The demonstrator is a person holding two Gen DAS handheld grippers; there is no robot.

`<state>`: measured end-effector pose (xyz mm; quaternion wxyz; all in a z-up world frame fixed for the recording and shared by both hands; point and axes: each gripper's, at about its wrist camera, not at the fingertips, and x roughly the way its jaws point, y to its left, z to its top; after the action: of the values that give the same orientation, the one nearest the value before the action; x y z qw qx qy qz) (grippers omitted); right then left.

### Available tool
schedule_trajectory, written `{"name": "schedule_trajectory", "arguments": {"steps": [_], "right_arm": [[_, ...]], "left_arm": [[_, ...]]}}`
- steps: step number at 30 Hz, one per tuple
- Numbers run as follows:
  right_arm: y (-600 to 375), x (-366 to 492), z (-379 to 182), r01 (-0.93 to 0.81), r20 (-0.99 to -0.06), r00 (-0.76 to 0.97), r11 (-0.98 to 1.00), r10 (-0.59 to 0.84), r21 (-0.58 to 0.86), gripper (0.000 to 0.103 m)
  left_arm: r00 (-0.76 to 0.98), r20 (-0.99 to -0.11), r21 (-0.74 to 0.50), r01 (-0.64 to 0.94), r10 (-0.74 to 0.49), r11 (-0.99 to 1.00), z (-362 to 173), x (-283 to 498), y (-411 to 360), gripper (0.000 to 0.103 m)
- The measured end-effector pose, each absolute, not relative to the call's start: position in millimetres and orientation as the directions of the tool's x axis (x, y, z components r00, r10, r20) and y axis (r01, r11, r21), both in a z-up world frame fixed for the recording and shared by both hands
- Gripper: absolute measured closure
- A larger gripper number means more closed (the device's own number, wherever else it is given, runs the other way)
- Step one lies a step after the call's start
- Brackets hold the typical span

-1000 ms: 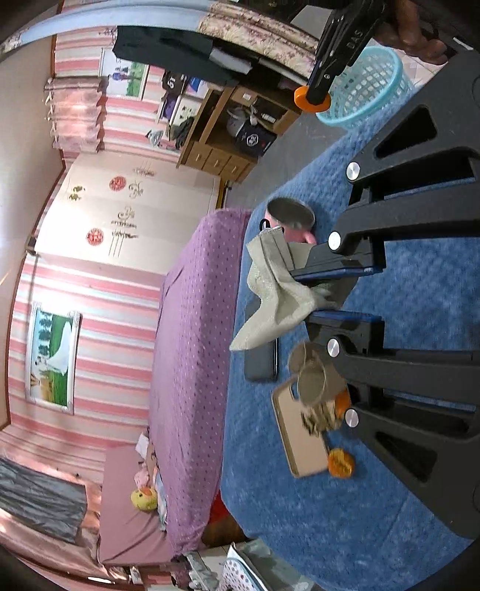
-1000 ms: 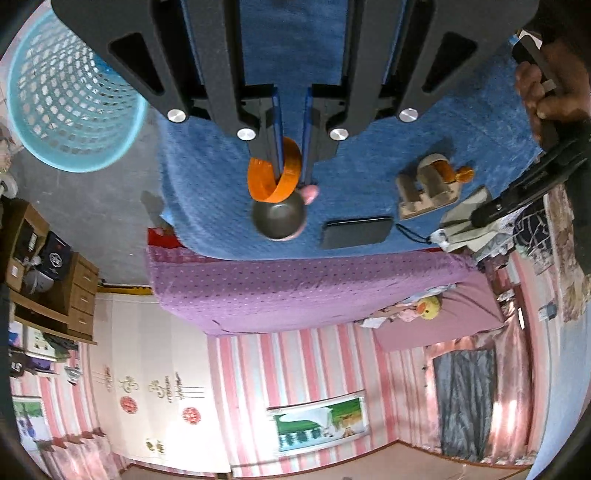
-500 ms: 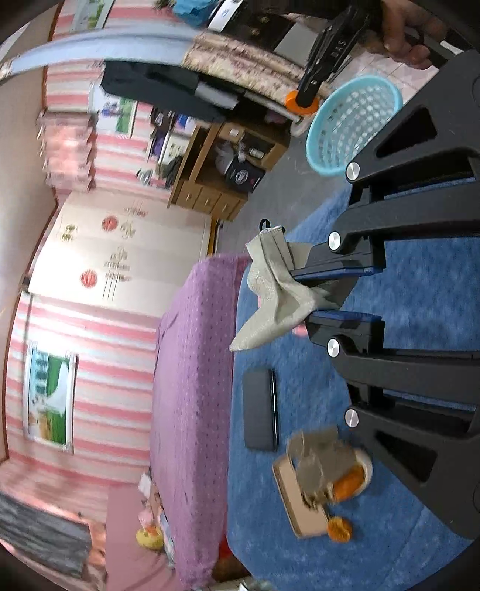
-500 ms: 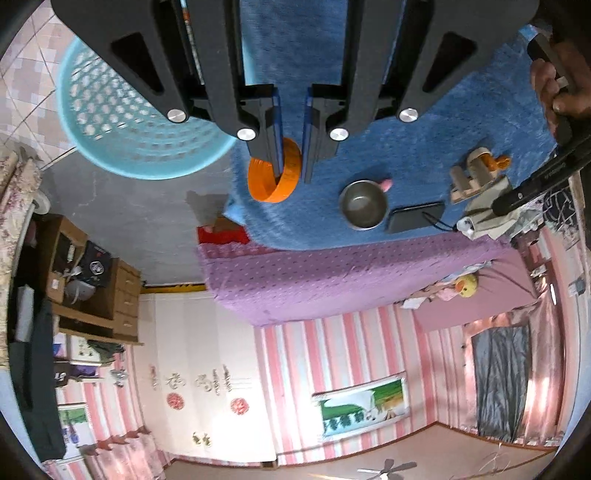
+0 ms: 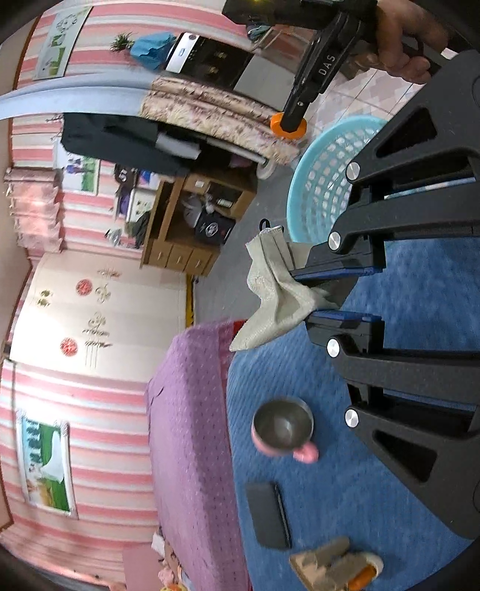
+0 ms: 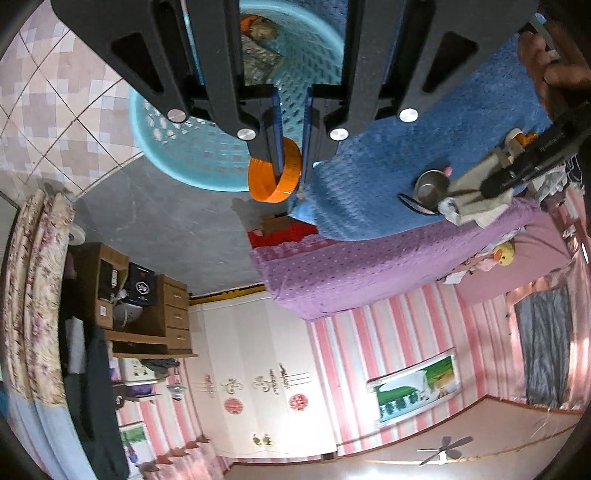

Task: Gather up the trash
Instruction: 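Carry the tissue and orange lid toward the light-blue basket, then open both tools over the basket to drop the tissue and orange lid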

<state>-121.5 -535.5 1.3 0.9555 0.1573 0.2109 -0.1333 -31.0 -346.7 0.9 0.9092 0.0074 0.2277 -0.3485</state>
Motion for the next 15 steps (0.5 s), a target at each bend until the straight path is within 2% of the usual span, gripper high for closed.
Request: {"name": "schedule_trajectory", "arguments": {"steps": [5, 15], "right_arm": [[-548.8, -121.7, -1.7, 0.349, -0.449, 0.87, 0.898, -0.205, 0.268, 0.094], [-553.9, -120.9, -3.6, 0.434, -0.458, 0.836, 0.875, -0.302, 0.216, 0.092]], "left_arm": [[0.622, -0.47, -0.125, 0.655, -0.626, 0.745, -9.9, -31.6, -387.8, 0.09], [0.575, -0.505, -0.099, 0.702, -0.643, 0.706, -20.1, -36.3, -434.0, 0.09]]}}
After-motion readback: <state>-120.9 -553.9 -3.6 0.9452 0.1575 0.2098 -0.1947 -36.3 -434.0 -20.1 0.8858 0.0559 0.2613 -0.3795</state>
